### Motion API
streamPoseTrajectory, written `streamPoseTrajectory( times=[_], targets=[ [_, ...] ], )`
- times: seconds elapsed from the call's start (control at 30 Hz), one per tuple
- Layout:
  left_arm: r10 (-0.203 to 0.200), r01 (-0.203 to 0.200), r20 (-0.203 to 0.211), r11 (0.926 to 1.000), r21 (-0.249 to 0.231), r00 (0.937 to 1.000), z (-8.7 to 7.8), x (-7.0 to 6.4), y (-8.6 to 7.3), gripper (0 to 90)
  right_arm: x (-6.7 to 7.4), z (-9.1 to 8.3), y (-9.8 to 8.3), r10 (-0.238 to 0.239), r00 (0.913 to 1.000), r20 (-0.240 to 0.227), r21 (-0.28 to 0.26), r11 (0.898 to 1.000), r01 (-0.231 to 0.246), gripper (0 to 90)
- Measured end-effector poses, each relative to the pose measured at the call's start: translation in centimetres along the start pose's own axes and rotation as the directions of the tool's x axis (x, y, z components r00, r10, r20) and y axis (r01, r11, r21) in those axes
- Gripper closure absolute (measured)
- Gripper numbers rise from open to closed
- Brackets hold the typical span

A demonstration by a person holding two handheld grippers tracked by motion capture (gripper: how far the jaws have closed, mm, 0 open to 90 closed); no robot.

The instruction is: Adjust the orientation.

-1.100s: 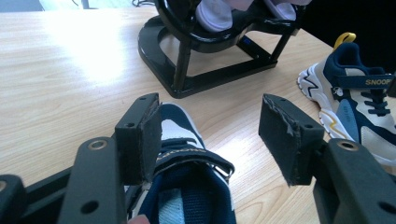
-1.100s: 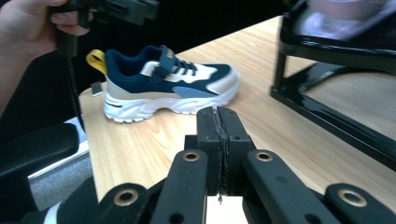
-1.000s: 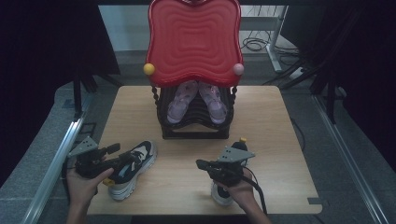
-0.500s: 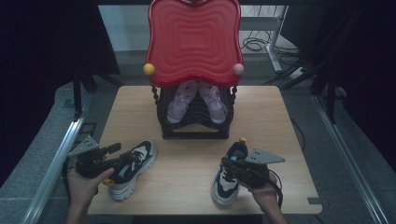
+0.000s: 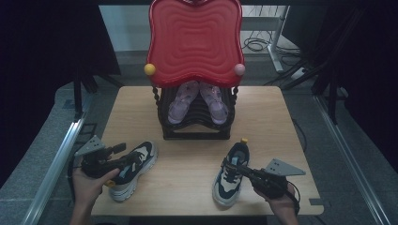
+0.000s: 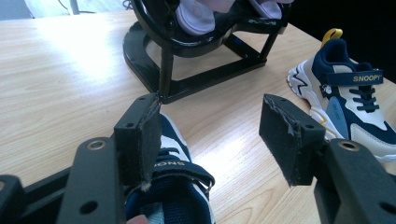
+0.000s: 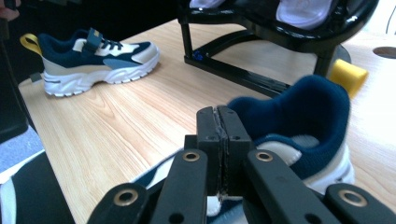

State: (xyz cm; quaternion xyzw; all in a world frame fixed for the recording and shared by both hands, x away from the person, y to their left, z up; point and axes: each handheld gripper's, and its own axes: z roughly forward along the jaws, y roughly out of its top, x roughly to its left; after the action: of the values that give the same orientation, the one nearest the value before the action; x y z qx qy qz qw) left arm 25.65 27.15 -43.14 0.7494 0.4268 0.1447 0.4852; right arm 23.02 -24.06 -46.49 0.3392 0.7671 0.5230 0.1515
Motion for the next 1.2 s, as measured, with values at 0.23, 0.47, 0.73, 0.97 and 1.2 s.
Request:
streamPoseTrajectory(
  times=[0.23, 0.47, 0.73, 0.97, 1.2],
  targets=[
    [0.002, -0.002, 0.006, 1.0, -0.01, 1.0, -0.2, 0.1, 0.2, 39.0, -0.1, -0.6, -1.3, 0.004, 0.9998, 0.021, 0.026, 1.0, -0.004, 89.1],
    [0.01, -0.01, 0.01, 0.9999, 0.0, 0.9999, 0.2, 0.3, 0.3, 39.0, 0.2, -0.5, -3.1, 0.009, 1.0, 0.0, 0.071, 0.997, -0.009, 89.1],
    [0.016, -0.016, 0.015, 0.9999, 0.006, 0.9998, 0.5, 0.2, 0.4, 39.0, 0.7, -0.4, -4.9, 0.007, 0.9994, -0.035, 0.107, 0.994, -0.004, 89.1],
    [0.015, -0.015, 0.01, 0.9999, 0.001, 0.9998, 0.1, 0.3, 0.3, 39.0, 1.3, 0.0, -6.4, 0.007, 0.9978, -0.066, 0.15, 0.989, 0.003, 89.1],
    [0.015, -0.015, 0.009, 0.9999, 0.004, 0.9999, 0.1, 0.3, 0.2, 38.8, 1.5, 0.3, -6.9, -0.006, 0.996, -0.089, 0.174, 0.984, 0.021, 89.0]
  ],
)
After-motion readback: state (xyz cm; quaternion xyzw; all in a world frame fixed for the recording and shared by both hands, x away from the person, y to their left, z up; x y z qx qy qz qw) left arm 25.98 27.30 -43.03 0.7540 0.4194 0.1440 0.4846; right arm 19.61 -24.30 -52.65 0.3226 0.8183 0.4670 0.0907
